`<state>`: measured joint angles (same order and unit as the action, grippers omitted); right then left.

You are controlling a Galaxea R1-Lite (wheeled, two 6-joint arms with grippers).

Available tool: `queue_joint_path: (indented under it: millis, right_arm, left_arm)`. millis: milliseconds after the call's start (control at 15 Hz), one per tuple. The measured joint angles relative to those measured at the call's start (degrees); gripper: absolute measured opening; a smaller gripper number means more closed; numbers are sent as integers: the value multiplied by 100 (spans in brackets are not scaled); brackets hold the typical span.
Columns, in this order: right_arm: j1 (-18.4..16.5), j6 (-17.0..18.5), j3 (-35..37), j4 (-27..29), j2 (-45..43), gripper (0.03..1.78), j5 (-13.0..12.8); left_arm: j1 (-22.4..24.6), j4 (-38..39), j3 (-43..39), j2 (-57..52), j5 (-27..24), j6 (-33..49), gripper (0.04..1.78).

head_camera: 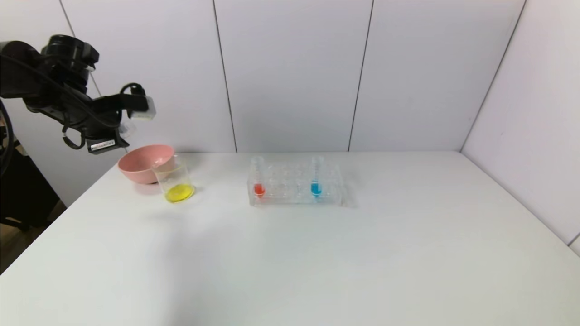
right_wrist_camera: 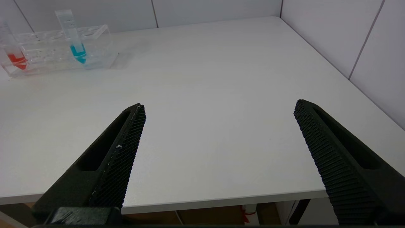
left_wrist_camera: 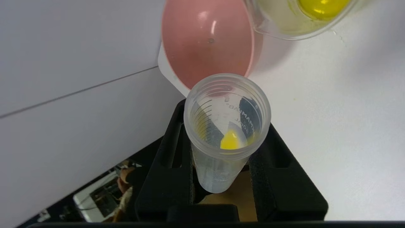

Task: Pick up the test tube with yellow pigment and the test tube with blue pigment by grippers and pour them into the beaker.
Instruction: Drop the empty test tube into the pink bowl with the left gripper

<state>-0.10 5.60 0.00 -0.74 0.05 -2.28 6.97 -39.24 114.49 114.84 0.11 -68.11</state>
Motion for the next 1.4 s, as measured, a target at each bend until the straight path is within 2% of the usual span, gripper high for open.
queue_joint_path:
  millis: [333, 533, 733, 1000, 1200, 1400]
  right_arm:
    - [0, -1, 0, 1, 0, 171, 2]
    - [0, 0, 0, 1, 0, 171, 0]
    - [0, 0, 0, 1, 0, 171, 0]
    - [0, 0, 0, 1, 0, 171, 0]
    - [0, -1, 0, 4, 0, 171, 2]
    - [0, 0, 0, 1, 0, 171, 0]
  left_arm:
    - [457, 802, -123, -568, -1286, 3245, 52]
    - [595, 1403, -661, -764, -1419, 4879, 52]
    - [689, 2704, -1940, -869, -1493, 5530, 52]
    - [733, 5453, -3639, -616, -1593, 6389, 52]
    - [738, 7383, -4063, 11, -1645, 6611, 52]
    - [733, 8342, -4070, 528, -1651, 6646, 52]
